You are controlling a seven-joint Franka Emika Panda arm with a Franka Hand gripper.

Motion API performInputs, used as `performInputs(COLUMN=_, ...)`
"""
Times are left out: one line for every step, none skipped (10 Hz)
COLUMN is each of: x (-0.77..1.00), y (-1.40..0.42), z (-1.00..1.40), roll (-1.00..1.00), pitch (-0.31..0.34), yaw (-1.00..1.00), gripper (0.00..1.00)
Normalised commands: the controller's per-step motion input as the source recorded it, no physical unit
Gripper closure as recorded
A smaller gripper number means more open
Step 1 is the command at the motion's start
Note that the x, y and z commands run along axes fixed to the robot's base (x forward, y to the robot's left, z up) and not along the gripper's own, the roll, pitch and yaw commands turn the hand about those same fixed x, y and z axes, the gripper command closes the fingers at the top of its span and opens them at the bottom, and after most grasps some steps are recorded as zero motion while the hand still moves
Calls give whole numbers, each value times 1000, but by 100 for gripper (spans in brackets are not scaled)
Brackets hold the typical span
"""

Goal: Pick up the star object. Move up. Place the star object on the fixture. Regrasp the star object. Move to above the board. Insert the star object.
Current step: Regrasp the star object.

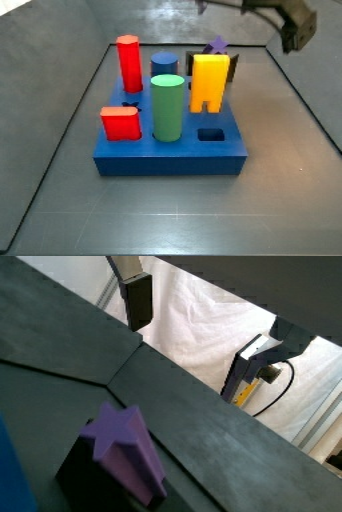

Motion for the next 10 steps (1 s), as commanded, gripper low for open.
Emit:
performInputs(x=82, y=25, z=-1000, roll=73, pitch=-91, yaw=20, gripper=0)
performInputs(x=86, y=23, z=-1000, roll=77, pitch=-85, yaw=5, gripper=0)
performInputs(x=92, y=17, z=-1000, roll=74, pitch=-77, yaw=-10, gripper=0)
performInputs(x=92, y=12, z=-921, roll=75, pitch=-58, yaw=-21, gripper=0)
performInputs(x=81, y=7, z=-782, roll=74, pitch=-39, yaw=-27, gripper=0)
performInputs(x=79, y=4, z=-644, roll=69, pitch=-26, yaw=-26, gripper=0)
performInputs(x=75, y=2, z=-469, roll=72, pitch=-6, yaw=-18, gripper=0)
performInputs(x=76, y=-2, z=-340, roll=74, pitch=4, yaw=-9, gripper=0)
performInputs(x=76, y=-2, z=-259, roll=79, pitch=11, yaw=-1, gripper=0)
performInputs(x=0, y=0, z=0, roll=0, pitch=0, yaw=0, gripper=100)
